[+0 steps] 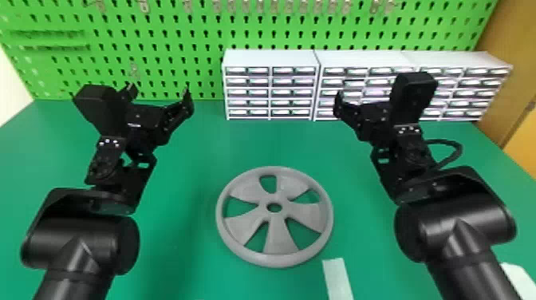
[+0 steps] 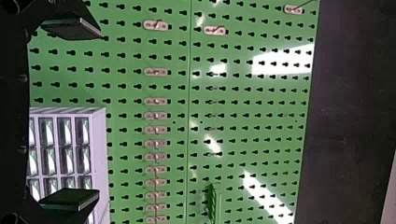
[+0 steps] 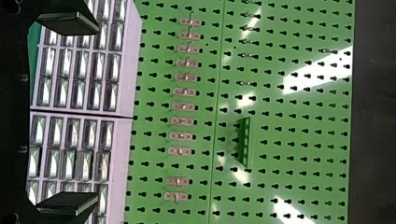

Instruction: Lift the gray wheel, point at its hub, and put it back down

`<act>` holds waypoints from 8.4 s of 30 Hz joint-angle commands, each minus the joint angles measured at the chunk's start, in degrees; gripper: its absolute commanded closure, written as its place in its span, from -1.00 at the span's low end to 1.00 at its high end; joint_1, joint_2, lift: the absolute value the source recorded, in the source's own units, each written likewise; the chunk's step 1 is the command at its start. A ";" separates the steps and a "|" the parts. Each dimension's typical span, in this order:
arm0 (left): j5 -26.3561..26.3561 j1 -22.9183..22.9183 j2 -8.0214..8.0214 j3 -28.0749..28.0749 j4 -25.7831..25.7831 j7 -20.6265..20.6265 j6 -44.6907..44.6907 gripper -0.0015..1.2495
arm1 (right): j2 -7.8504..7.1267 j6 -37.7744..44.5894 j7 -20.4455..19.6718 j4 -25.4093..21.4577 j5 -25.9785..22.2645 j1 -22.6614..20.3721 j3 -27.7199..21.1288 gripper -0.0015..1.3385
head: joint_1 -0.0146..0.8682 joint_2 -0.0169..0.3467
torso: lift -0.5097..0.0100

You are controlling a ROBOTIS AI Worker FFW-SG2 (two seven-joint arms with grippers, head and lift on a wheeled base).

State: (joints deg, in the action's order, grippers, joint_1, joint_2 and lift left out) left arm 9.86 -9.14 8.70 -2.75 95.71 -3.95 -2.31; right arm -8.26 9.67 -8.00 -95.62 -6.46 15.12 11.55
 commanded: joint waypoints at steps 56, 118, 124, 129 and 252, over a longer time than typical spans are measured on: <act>0.07 0.27 0.18 0.03 0.00 0.00 0.73 -0.85 | 1.41 45.35 -0.18 -12.30 -3.47 8.09 -0.39 -0.89 | 0.60 -0.65 | 0.62; 0.25 -0.09 0.53 -0.50 0.79 0.00 5.74 -0.85 | 6.24 61.08 1.93 31.11 -6.81 25.05 7.44 -0.88 | 0.60 -0.65 | 0.62; 0.25 -0.17 0.53 -0.59 0.70 0.00 5.82 -0.85 | 6.42 58.80 3.16 33.93 -6.20 25.14 8.40 -0.88 | 0.60 -0.65 | 0.62; 0.25 -0.26 0.53 -0.68 0.70 0.00 5.91 -0.85 | 6.50 57.74 3.51 35.77 -6.02 25.31 9.28 -0.88 | 0.60 -0.65 | 0.62; 0.77 -0.17 0.70 -1.03 0.70 0.00 6.53 -0.84 | 6.24 46.85 4.22 38.85 -1.98 22.15 9.19 1.00 | 0.60 -0.65 | 0.62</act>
State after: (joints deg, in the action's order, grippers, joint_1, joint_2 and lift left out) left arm 10.55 -9.32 9.40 -3.78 96.41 -3.95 4.22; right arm -1.95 57.65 -3.78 -56.37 -8.52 37.77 20.80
